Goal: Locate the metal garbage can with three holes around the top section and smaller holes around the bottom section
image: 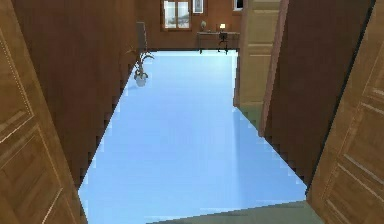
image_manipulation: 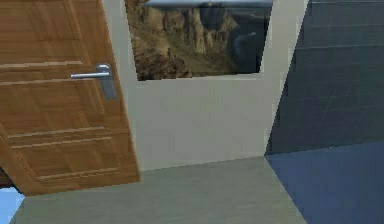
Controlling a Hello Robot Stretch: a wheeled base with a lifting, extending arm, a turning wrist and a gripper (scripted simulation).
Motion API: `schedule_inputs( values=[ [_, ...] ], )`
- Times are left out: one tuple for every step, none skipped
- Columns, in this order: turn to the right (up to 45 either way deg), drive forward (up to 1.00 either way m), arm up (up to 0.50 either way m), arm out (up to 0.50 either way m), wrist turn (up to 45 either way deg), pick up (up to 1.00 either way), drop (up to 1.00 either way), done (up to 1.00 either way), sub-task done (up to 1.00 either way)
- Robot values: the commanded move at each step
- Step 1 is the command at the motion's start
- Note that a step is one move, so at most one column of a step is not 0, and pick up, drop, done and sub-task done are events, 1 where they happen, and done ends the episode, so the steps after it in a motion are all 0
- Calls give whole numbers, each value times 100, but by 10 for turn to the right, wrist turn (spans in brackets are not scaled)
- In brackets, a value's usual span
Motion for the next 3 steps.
schedule_inputs(
  values=[
    [90,0,0,0,0,0,0,0,0],
    [0,100,0,0,0,0,0,0,0],
    [30,0,0,0,0,0,0,0,0]
  ],
)
